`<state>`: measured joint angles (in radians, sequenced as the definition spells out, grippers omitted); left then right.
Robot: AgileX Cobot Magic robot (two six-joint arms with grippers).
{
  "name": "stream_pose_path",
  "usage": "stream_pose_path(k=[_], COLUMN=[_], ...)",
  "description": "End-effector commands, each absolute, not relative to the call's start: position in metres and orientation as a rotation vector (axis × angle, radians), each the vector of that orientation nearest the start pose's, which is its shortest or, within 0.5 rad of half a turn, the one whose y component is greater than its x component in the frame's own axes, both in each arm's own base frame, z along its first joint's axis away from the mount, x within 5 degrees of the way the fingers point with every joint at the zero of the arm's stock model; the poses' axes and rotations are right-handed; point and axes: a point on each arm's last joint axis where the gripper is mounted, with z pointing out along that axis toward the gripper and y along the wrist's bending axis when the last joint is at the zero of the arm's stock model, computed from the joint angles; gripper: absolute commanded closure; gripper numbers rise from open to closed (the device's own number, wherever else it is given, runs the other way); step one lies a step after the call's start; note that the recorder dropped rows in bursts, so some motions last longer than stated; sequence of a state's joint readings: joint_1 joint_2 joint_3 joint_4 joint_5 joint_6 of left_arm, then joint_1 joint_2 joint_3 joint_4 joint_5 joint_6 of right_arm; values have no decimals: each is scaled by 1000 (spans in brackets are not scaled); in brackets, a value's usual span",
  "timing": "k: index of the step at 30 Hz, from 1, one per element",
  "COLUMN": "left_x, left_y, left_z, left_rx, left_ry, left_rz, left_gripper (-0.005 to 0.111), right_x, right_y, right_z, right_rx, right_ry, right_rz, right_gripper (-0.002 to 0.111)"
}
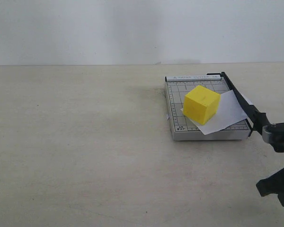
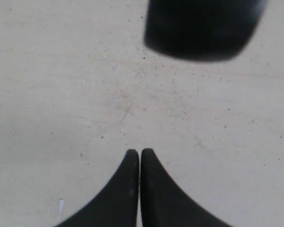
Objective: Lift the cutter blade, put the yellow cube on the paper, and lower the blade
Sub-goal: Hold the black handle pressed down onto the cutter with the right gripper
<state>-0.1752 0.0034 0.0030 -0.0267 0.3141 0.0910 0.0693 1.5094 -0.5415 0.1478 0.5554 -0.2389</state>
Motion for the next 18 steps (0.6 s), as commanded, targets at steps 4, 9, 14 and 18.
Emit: stream_pose_path(k=[4,9,14,18], left_x=[53,53,53,53], left_y=[-10,-10,-10,-10], left_z=[185,185,185,185], left_rx=[218,218,218,218], left_ry=[1784,1784,1784,1784], left_rz=[-91,-91,-91,-91], left_gripper=[102,102,102,102], right_x=[214,222,226,224], right_y=[22,23,24,24], right_z=[144,169,202,220], right_rx=[-300,-355,-354,-352], right_ry=[2966,2888,2775,2723], right_rz=[113,110,103,102], right_gripper=[108,101,61,45])
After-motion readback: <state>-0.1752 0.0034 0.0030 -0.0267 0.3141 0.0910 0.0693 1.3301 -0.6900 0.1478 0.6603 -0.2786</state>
